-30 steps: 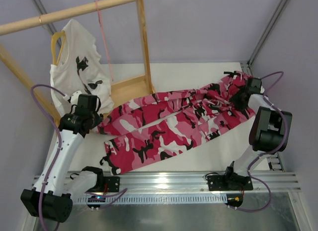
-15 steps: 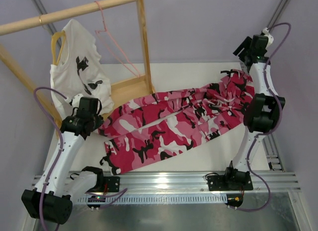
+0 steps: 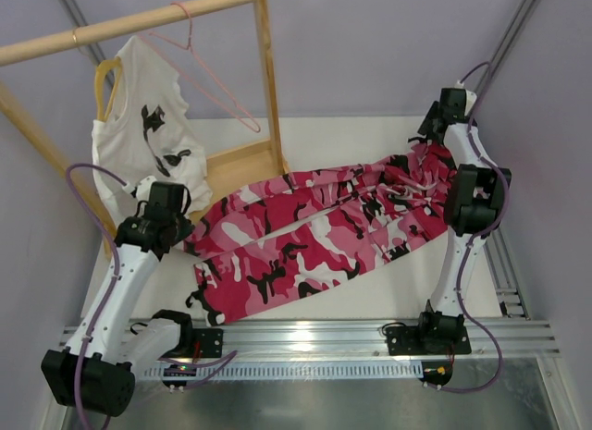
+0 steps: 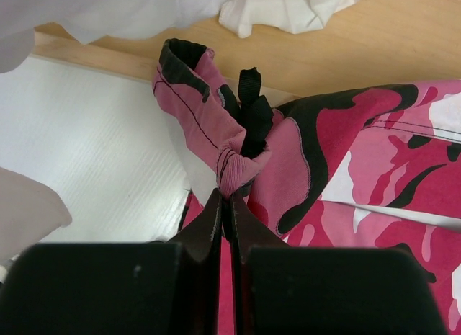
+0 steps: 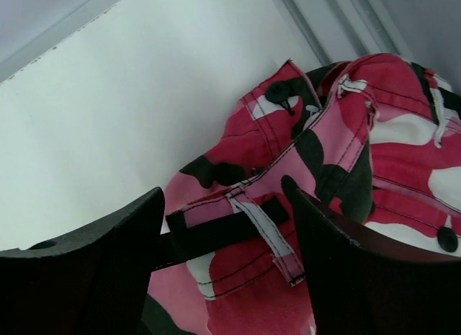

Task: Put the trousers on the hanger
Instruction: Fold the trousers

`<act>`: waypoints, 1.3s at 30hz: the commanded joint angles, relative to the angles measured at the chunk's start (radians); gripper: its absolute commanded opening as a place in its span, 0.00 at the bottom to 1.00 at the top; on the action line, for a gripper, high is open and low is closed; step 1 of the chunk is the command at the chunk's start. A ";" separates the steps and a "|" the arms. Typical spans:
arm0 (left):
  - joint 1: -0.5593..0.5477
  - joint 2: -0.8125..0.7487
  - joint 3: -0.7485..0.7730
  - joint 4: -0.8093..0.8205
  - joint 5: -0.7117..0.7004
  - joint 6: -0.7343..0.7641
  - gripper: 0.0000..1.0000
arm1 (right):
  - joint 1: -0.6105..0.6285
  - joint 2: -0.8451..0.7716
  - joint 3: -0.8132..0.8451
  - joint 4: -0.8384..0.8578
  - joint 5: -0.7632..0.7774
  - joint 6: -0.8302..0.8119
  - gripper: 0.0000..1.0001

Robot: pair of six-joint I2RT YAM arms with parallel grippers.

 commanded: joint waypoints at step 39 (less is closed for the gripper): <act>0.005 0.031 0.019 0.081 0.050 -0.025 0.00 | 0.100 -0.107 -0.077 0.007 0.033 -0.559 0.67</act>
